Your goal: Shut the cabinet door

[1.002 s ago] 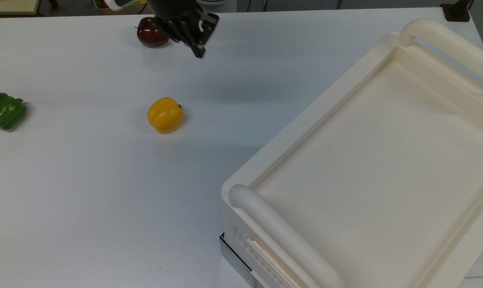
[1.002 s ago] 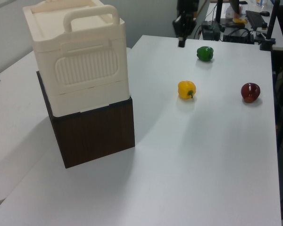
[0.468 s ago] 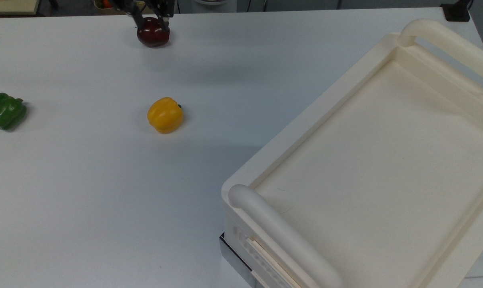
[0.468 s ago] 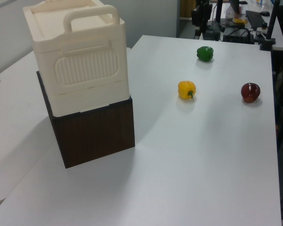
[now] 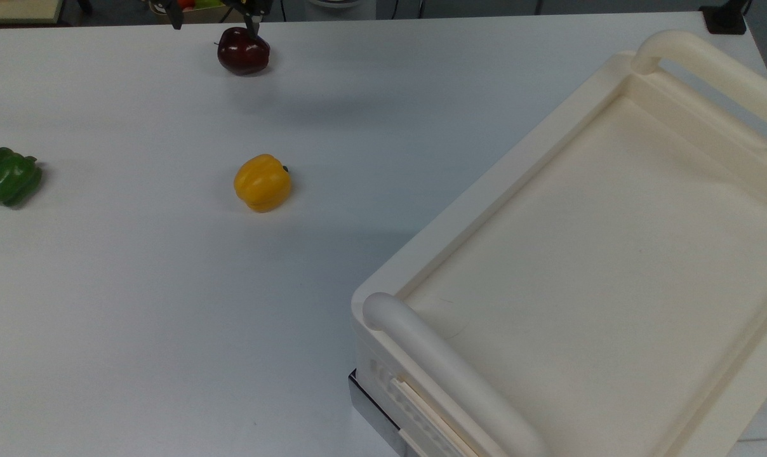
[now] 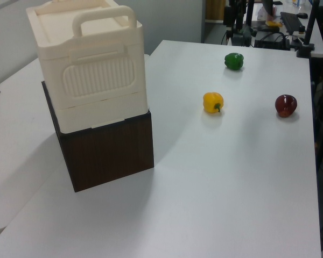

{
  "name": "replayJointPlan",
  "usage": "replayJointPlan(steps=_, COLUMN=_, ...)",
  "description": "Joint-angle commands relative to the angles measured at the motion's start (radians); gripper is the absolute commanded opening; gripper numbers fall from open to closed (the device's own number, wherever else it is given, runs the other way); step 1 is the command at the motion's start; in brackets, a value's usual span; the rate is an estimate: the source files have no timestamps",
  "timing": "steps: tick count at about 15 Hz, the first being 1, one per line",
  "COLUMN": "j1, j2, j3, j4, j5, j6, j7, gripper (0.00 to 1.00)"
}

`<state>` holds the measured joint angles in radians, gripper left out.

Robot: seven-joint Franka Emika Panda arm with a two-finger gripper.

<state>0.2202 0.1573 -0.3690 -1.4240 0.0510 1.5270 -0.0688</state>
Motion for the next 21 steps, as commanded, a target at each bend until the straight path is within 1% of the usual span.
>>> replayJointPlan(steps=1, j1=-0.007, j2=-0.045, j3=0.012, j4=-0.035, j5=-0.017, j6=-0.011, j7=-0.017, gripper=1.00)
replayJointPlan(steps=2, j1=-0.007, j2=-0.067, j3=0.013, j4=-0.044, j5=-0.017, j6=-0.014, j7=-0.017, gripper=1.00)
replayJointPlan(steps=6, j1=-0.001, j2=-0.133, j3=0.015, j4=-0.143, j5=-0.020, j6=0.001, j7=-0.017, gripper=1.00)
replayJointPlan(steps=8, j1=-0.031, j2=-0.203, j3=0.065, j4=-0.238, j5=-0.020, j6=0.071, j7=-0.006, gripper=1.00)
replayJointPlan(steps=10, j1=-0.088, j2=-0.240, j3=0.134, j4=-0.294, j5=-0.022, j6=0.094, j7=0.001, gripper=1.00)
replayJointPlan(steps=11, j1=-0.100, j2=-0.246, j3=0.153, j4=-0.306, j5=-0.028, j6=0.094, j7=0.001, gripper=1.00)
replayJointPlan(steps=12, j1=-0.096, j2=-0.248, j3=0.154, j4=-0.311, j5=-0.036, j6=0.093, j7=0.001, gripper=1.00)
replayJointPlan(steps=16, j1=-0.107, j2=-0.254, j3=0.154, j4=-0.308, j5=-0.036, j6=0.071, j7=-0.009, gripper=1.00)
replayJointPlan(steps=18, j1=-0.125, j2=-0.252, j3=0.153, j4=-0.296, j5=-0.028, j6=0.042, j7=-0.009, gripper=1.00)
replayJointPlan(steps=21, j1=-0.128, j2=-0.252, j3=0.151, j4=-0.293, j5=-0.022, j6=0.033, j7=-0.003, gripper=1.00)
